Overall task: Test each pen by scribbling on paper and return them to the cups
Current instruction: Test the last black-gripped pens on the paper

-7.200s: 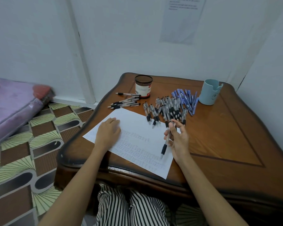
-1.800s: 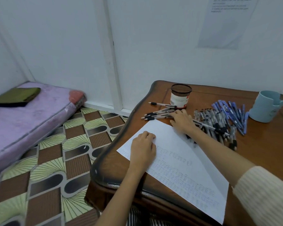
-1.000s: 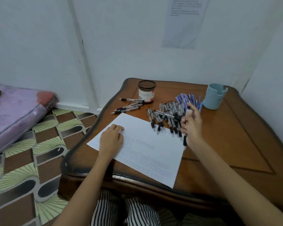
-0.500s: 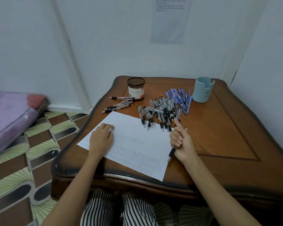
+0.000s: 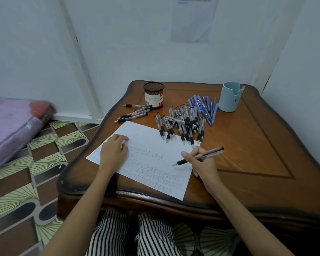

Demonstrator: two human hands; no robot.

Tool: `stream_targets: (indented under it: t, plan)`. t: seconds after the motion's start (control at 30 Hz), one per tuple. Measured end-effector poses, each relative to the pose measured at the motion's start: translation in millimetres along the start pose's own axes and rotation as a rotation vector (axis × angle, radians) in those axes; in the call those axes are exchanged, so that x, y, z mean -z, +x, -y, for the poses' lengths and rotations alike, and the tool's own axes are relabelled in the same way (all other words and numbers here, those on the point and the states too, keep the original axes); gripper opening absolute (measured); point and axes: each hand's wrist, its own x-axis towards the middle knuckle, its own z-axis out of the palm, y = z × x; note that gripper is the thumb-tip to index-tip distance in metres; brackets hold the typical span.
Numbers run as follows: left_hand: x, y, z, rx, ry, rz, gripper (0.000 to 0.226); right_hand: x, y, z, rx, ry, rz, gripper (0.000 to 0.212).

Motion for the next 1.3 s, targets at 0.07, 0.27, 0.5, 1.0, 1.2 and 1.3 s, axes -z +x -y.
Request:
stream_targets:
  t: [0.07, 0.27, 0.5, 1.0, 1.2, 1.3]
  plan:
    - [0, 0, 0, 0.001, -0.004, 0.002, 0.026, 1, 1, -2, -0.026, 0.04, 0.084, 0.021]
    - [0, 0, -1, 0.0, 0.0, 0.002, 0.026, 4, 2, 3, -0.094, -0.013, 0.295, 0.02]
    - [1, -1, 0, 0.002, 0.003, 0.005, 0.026, -2, 2, -9, 0.016, -0.133, 0.087, 0.049]
    - [0, 0, 1, 0.01, -0.007, 0.011, 0.026, -3, 5, -18, 0.103, -0.317, 0.042, 0.051]
    - [1, 0, 0, 0.018, -0.01, 0.011, 0.026, -4, 5, -17, 0.124, -0.373, 0.035, 0.053]
    - [1, 0, -1, 0.016, -0.008, 0.012, 0.026, -3, 4, -17, 0.13, -0.342, 0.061, 0.05]
